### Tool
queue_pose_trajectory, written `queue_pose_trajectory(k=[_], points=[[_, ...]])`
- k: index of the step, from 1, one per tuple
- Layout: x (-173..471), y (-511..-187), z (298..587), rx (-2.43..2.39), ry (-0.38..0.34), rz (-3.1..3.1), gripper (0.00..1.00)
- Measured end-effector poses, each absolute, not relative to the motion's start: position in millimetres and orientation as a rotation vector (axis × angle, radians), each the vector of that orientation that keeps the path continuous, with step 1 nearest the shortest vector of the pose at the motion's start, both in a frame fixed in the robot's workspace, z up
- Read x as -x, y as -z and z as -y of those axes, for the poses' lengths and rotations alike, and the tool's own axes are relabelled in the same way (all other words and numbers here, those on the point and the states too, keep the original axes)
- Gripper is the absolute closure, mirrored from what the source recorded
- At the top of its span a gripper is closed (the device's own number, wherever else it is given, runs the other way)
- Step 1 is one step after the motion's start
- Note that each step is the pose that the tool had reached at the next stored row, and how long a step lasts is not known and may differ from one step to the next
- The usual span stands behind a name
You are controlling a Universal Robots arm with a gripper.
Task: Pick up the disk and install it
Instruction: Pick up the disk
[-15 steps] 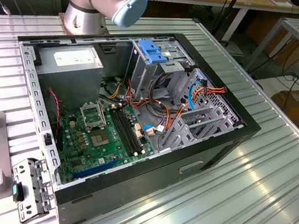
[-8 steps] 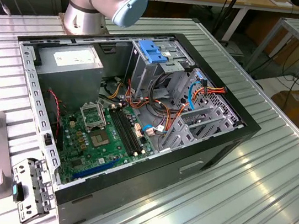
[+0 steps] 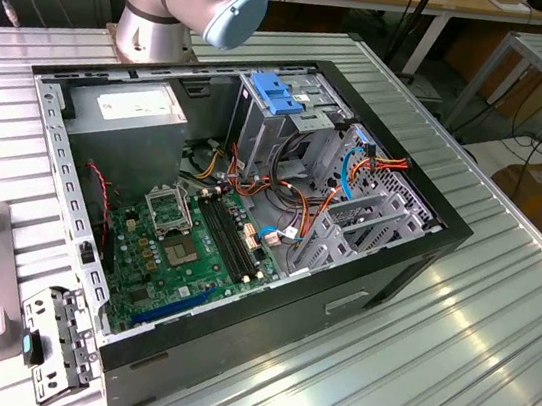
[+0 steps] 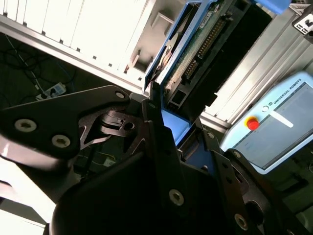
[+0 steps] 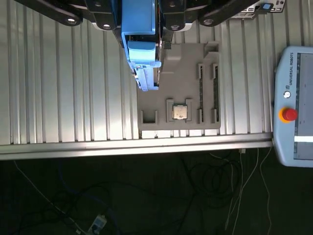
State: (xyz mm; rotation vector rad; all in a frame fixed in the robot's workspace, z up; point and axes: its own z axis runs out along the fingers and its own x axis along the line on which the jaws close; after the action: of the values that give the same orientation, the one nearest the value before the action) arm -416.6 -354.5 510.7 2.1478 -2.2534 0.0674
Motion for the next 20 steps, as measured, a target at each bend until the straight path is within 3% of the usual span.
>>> queue_pose_trajectory(k=[20], points=[[390.5,-510.7,354.5,-2.148,-0.04,2.252,0.63]])
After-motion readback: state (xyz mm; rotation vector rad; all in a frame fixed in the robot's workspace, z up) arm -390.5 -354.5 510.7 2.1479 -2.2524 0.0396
